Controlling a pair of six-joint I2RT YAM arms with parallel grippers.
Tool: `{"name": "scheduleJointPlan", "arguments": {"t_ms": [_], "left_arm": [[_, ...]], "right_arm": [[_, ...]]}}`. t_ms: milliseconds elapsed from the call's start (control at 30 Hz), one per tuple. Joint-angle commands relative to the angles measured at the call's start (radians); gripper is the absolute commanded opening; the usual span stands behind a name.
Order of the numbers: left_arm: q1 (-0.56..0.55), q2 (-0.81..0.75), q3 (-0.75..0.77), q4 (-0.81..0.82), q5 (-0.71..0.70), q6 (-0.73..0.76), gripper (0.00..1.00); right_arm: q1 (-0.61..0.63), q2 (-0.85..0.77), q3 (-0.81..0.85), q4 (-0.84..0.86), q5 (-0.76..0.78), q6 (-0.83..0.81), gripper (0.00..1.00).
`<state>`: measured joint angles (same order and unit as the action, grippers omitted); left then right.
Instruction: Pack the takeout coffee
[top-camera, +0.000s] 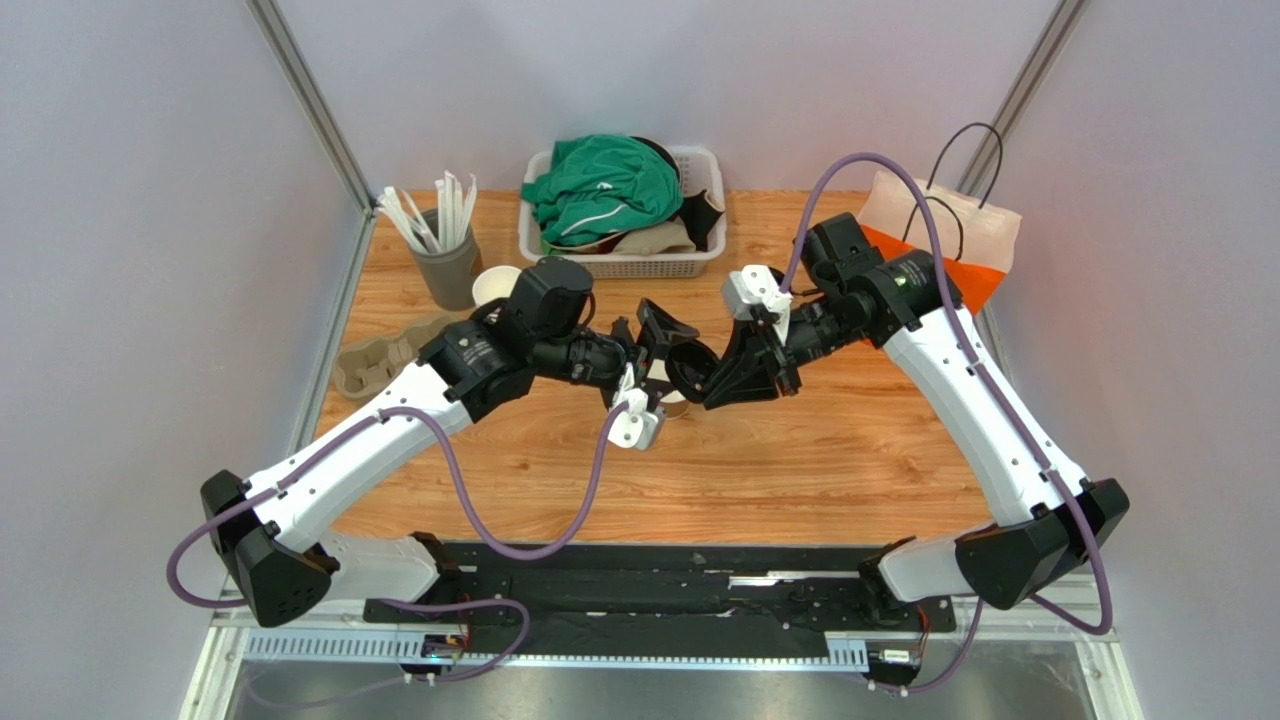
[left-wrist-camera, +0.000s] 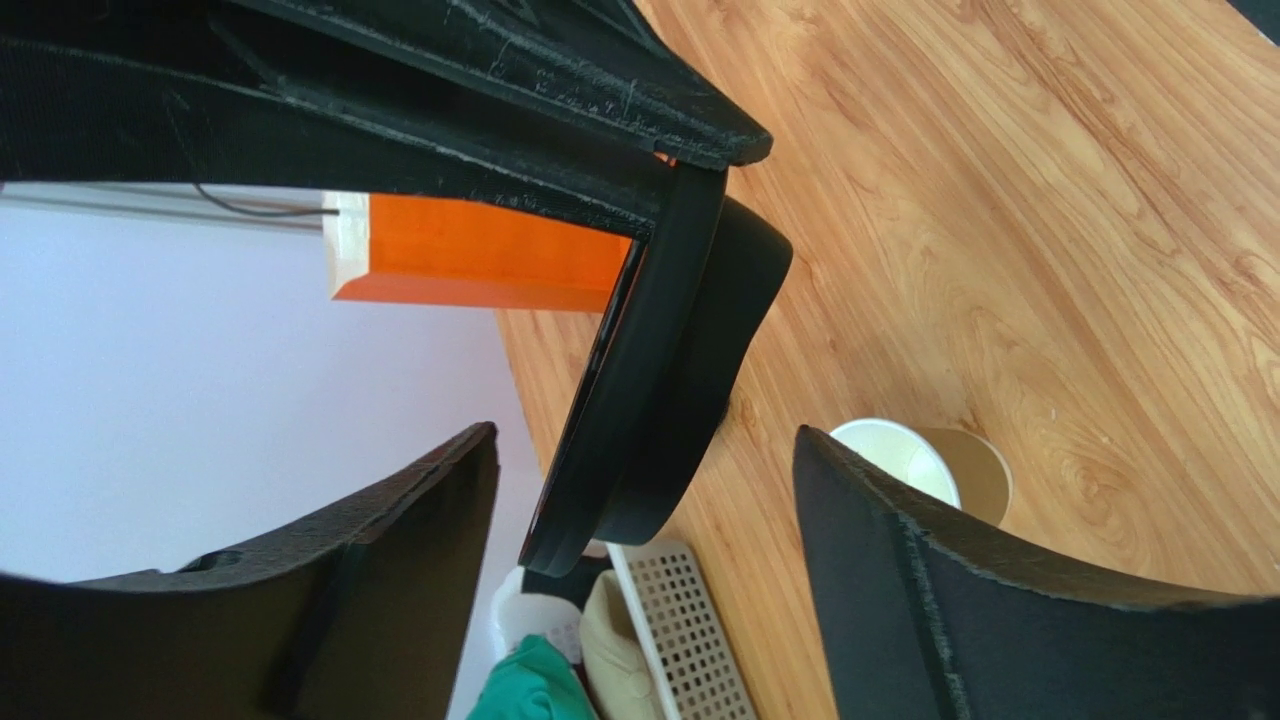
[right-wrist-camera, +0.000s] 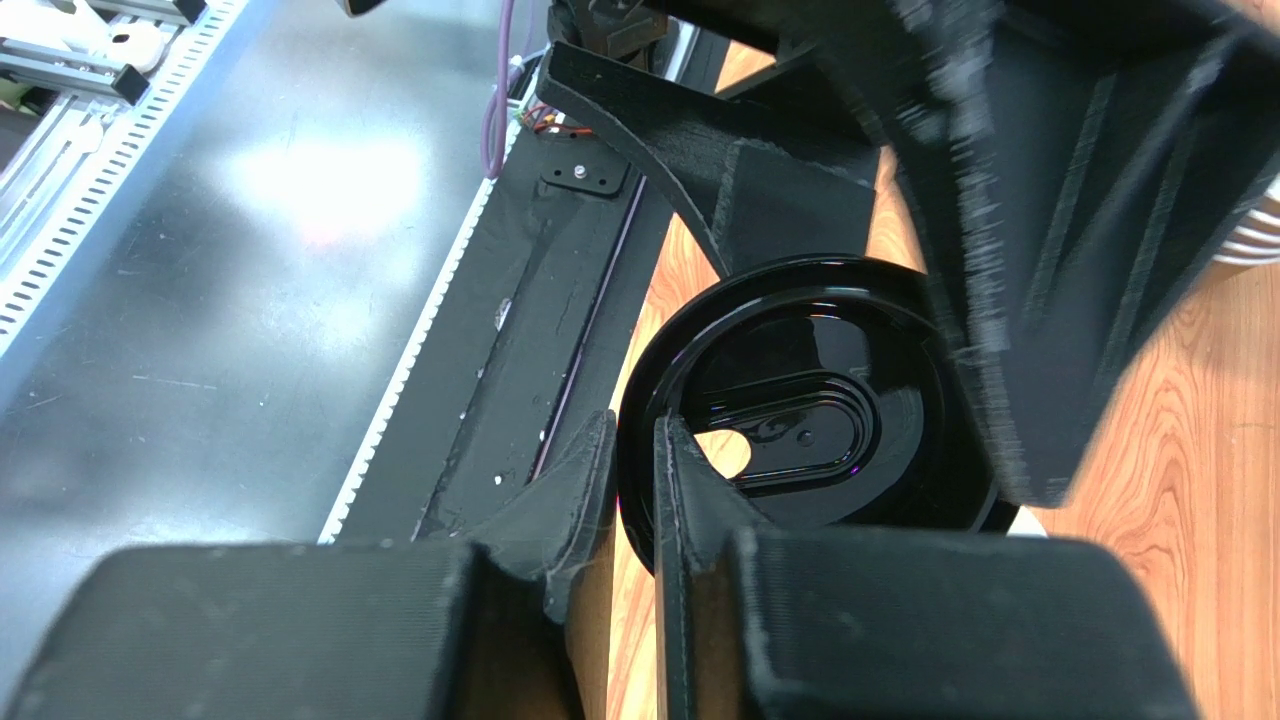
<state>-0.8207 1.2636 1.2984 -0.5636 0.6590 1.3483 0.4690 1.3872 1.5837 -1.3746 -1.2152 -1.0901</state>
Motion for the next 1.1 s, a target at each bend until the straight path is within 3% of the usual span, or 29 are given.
{"name": "scheduleJointPlan", "arguments": {"t_ms": [0,167,467,500,533,567,667,833,900,1033,1067], "left_arm": [[-0.015,-0.024,0.009,0.002,0.047,0.029,0.75],[-0.034,-0.018,0.004,0.005,0.016,0.035,0.54],[-0.054,-0.009,-0.002,0.008,-0.01,0.041,0.42],[-0.057,-0.01,-0.004,0.007,-0.013,0.044,0.38],[-0.057,-0.01,-0.005,0.01,-0.016,0.046,0.24],[-0.058,-0.01,-0.007,0.013,-0.016,0.042,0.18],[-0.064,-0.01,-0.014,0.021,-0.027,0.04,0.21],[-0.067,-0.01,-0.016,0.04,-0.064,-0.024,0.21],[-0.067,-0.009,0.002,0.044,-0.096,-0.107,0.21],[-0.066,0.011,0.091,-0.059,-0.231,-0.244,0.21],[-0.063,0.014,0.113,-0.086,-0.245,-0.297,0.21]], "right_arm": [[0.01,-0.017,0.018,-0.196,-0.056,-0.042,0.13],[0.019,-0.02,0.015,-0.196,-0.063,-0.044,0.13],[0.019,-0.016,0.016,-0.195,-0.055,-0.048,0.13],[0.019,-0.013,0.021,-0.195,-0.049,-0.047,0.13],[0.019,-0.013,0.022,-0.195,-0.046,-0.047,0.13],[0.019,-0.007,0.024,-0.193,-0.041,-0.047,0.13],[0.017,-0.001,0.035,-0.193,-0.032,-0.042,0.14],[-0.019,0.003,0.108,-0.187,0.006,-0.013,0.34],[-0.077,0.0,0.185,-0.137,0.039,0.072,0.38],[-0.181,-0.092,0.197,0.133,0.118,0.344,0.44],[-0.184,-0.121,0.129,0.29,0.164,0.396,0.45]]}}
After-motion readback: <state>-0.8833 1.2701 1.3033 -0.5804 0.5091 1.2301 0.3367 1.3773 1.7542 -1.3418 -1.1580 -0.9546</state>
